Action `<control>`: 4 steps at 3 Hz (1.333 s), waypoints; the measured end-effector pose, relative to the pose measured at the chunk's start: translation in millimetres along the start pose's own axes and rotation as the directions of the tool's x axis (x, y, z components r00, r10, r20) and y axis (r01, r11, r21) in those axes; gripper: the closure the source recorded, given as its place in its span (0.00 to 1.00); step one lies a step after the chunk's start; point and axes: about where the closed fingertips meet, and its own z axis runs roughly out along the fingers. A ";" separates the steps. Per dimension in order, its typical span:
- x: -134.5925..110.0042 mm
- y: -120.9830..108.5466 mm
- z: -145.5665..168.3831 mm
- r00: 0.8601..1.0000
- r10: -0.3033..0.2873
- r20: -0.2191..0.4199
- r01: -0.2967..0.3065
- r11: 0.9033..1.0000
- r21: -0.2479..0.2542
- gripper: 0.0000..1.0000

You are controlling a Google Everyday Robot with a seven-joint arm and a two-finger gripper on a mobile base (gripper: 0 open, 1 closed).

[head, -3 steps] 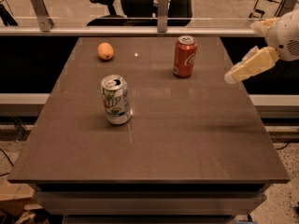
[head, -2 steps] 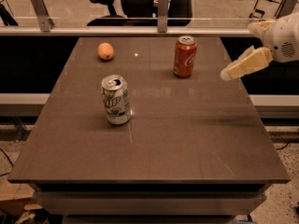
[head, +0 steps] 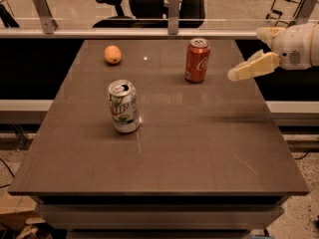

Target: Pick coke can

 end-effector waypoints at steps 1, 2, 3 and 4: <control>4.9 -0.8 15.8 0.997 0.037 0.065 -0.036 0.999 -0.022 0.00; 9.0 -0.4 29.0 0.992 0.066 0.103 -0.062 0.997 -0.044 0.00; 12.2 0.0 39.5 0.987 0.090 0.133 -0.083 0.995 -0.061 0.00; 12.1 0.0 39.6 0.987 0.090 0.133 -0.083 0.995 -0.062 0.00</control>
Offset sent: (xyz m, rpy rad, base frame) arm 0.0235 0.0185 -0.0310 0.1890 0.0025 0.0273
